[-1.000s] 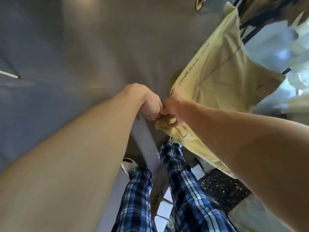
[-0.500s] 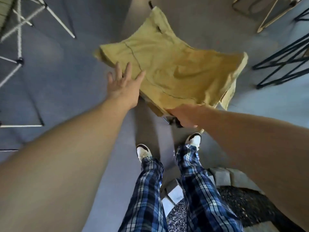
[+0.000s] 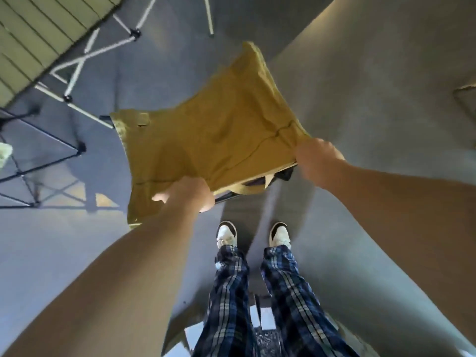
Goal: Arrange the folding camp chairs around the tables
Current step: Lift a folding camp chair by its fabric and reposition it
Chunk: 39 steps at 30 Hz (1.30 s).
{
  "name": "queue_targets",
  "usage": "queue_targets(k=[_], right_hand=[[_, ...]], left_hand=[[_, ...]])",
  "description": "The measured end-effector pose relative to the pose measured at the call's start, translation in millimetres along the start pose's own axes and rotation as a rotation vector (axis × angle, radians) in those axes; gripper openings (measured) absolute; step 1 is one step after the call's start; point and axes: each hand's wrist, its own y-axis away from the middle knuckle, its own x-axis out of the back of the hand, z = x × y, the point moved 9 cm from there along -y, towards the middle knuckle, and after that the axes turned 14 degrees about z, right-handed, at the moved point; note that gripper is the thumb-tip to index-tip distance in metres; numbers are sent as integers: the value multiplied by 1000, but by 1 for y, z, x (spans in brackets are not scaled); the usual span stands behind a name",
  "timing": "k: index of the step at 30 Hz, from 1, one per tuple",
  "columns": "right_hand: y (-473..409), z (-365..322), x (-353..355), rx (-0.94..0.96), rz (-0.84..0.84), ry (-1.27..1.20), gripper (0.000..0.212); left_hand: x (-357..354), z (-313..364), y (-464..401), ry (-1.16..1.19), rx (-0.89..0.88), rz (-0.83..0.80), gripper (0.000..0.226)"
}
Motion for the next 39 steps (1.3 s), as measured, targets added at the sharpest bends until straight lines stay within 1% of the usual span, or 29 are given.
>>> queue_targets(k=[2, 3, 5, 8, 10, 13, 15, 17, 19, 20, 21, 22, 23, 26, 28, 33, 39], right_hand=[[-4, -27, 5, 80, 8, 44, 27], [-6, -45, 7, 118, 11, 62, 26], [-11, -72, 11, 157, 44, 63, 25], [-19, -115, 19, 209, 73, 67, 22], [-27, -144, 20, 251, 78, 130, 21], [-43, -174, 26, 276, 98, 171, 27], [-51, -194, 32, 296, 123, 194, 28], [-59, -210, 35, 301, 127, 222, 31], [-65, -224, 38, 292, 139, 247, 37], [-67, -232, 38, 289, 144, 260, 40], [-69, -240, 39, 295, 149, 279, 42], [-71, -248, 39, 304, 152, 301, 43], [-72, -254, 39, 317, 152, 323, 43], [-74, -269, 34, 347, 144, 385, 45], [-75, -271, 32, 354, 128, 409, 46], [-68, -269, 32, 366, 81, 468, 49], [-58, -263, 36, 348, 65, 505, 51]], left_hand=[[-2, -28, 3, 17, 92, -12, 8], [-5, -49, 3, 35, 139, -14, 5], [-8, -79, 5, 66, 176, -24, 9], [-5, -122, 5, 145, 212, 34, 23], [1, -148, 5, 143, 252, 125, 21], [10, -164, 4, 85, 224, 195, 14], [13, -180, 0, 140, 258, 190, 11], [7, -201, -7, 259, 328, 171, 6], [-5, -224, -12, 391, 409, 155, 26], [-10, -235, -12, 398, 435, 141, 29], [-16, -243, -10, 349, 436, 122, 23], [-19, -250, -8, 276, 426, 111, 13], [-21, -254, -5, 221, 417, 103, 4], [-21, -259, -2, 137, 385, 121, 10], [-18, -260, -3, 129, 389, 127, 11], [-23, -261, -2, 137, 385, 83, 14], [-30, -257, 1, 147, 388, 24, 9]])
